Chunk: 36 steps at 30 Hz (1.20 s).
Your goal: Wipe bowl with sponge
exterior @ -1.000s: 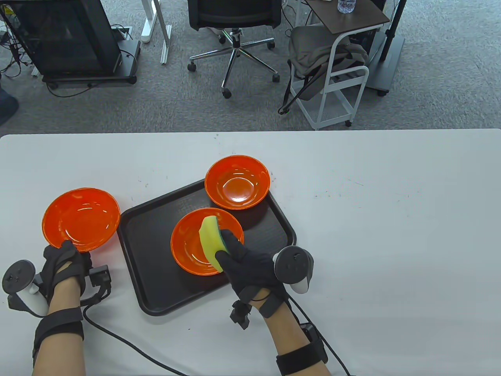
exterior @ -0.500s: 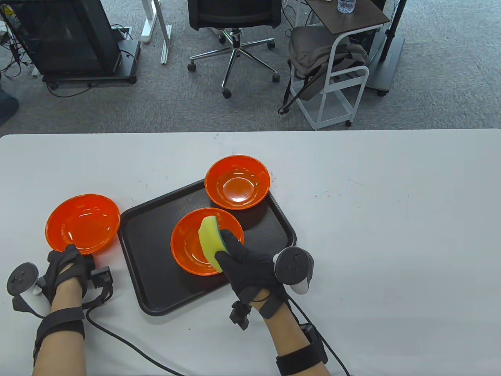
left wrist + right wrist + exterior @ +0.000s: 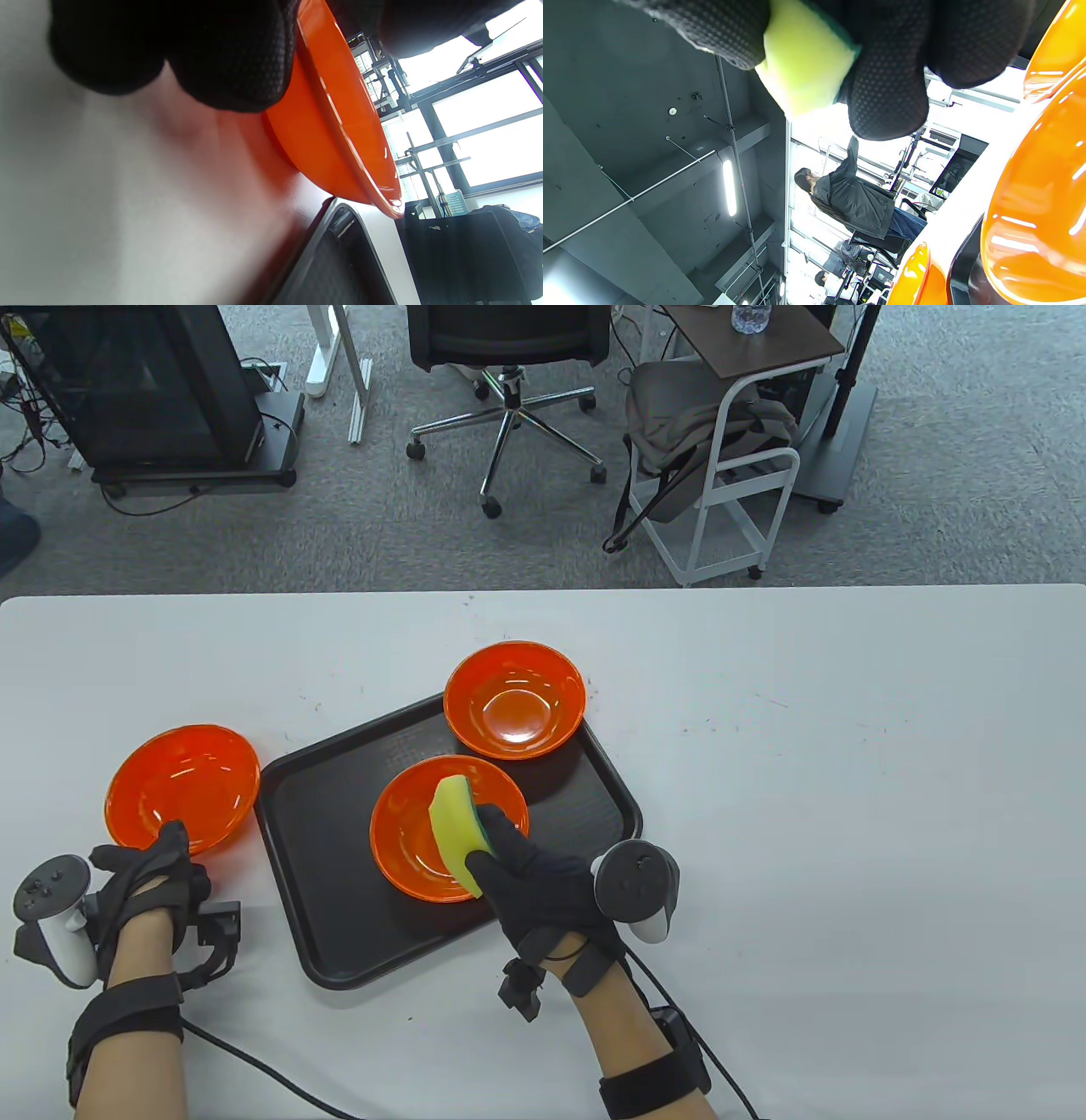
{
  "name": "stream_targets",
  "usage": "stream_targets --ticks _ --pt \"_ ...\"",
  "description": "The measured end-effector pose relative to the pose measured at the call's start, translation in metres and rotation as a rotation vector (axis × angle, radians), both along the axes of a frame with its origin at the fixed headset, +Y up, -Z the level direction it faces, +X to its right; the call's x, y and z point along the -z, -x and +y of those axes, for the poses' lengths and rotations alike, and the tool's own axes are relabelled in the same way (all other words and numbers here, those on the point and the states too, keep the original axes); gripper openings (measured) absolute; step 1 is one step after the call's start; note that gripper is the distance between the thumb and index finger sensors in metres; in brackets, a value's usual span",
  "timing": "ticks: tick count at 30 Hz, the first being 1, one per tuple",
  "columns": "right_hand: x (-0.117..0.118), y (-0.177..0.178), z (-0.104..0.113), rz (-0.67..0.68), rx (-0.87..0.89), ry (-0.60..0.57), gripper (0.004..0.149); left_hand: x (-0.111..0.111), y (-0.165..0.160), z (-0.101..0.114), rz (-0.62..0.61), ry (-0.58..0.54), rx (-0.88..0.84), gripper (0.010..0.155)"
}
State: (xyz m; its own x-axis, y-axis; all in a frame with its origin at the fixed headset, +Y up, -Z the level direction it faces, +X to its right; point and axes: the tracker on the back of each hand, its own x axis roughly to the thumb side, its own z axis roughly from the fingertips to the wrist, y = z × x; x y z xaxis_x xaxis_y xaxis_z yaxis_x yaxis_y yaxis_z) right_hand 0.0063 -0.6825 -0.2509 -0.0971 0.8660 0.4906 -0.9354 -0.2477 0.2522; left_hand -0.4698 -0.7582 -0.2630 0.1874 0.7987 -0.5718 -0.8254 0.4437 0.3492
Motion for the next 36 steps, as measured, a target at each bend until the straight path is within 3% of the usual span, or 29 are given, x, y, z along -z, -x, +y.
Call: stream_targets --ticks 10,15,18,25,30,36 --pt "0.001 -0.001 -0.001 -0.002 -0.015 0.002 0.055 0.007 -0.026 0.029 -0.157 -0.055 0.139 0.094" --pt "0.001 -0.002 -0.001 -0.007 -0.015 0.002 0.055 0.016 -0.059 0.036 -0.358 -0.067 0.206 0.091" --pt "0.001 -0.001 -0.001 -0.004 -0.023 0.004 0.055 0.023 -0.089 0.032 -0.513 -0.039 0.234 0.092" --pt "0.001 0.000 -0.002 0.000 -0.035 0.010 0.055 0.030 -0.144 0.010 -0.749 -0.006 0.145 0.092" --pt "0.001 0.001 -0.003 0.003 -0.043 0.012 0.055 0.032 -0.168 -0.002 -0.806 0.023 0.149 0.091" --pt "0.002 0.001 -0.003 0.004 -0.045 0.010 0.055 0.036 -0.178 -0.009 -0.792 0.041 0.143 0.088"
